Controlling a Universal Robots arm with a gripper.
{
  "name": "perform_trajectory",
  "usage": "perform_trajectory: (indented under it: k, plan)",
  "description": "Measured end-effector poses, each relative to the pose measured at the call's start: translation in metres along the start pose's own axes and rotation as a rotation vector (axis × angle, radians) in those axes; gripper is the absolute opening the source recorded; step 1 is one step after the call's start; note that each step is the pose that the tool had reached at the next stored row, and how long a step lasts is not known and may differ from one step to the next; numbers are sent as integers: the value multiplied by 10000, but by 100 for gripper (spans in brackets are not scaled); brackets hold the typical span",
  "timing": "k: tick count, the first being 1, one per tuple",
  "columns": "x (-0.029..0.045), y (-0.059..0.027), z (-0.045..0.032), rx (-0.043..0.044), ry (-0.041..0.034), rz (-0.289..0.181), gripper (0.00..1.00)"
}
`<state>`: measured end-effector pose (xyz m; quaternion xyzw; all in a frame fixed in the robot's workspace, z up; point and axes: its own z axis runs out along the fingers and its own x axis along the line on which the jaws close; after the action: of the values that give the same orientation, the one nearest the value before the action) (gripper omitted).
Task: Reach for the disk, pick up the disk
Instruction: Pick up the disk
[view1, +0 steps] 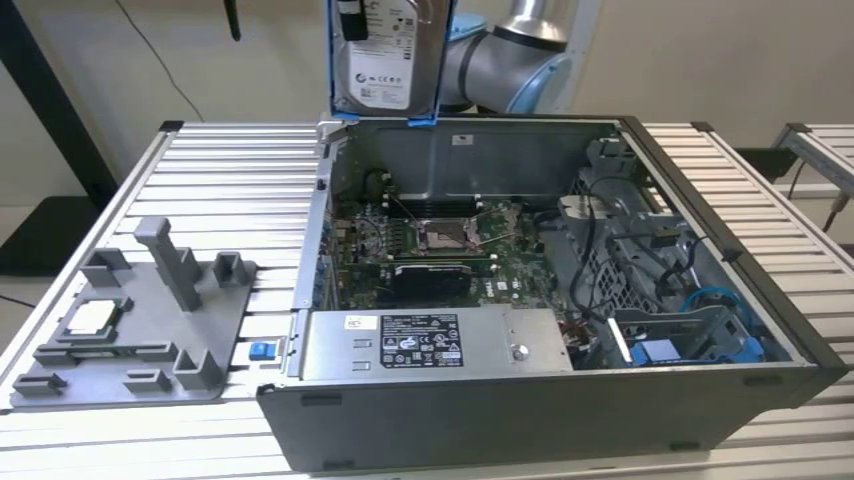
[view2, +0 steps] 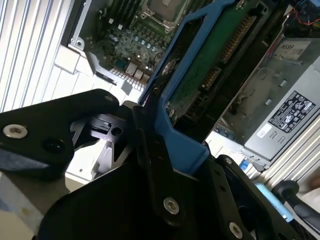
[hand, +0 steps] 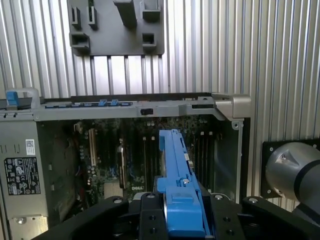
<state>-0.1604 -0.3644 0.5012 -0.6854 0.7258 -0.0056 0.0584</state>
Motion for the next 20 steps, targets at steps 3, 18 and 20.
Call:
perform_trajectory:
  k: [3, 18, 20]
  plan:
    - [-5, -98, 9, 0, -1, -2, 0]
    - [-24, -451, 43, 395, -68, -30, 0]
    - [-26, -511, 48, 531, -91, -37, 0]
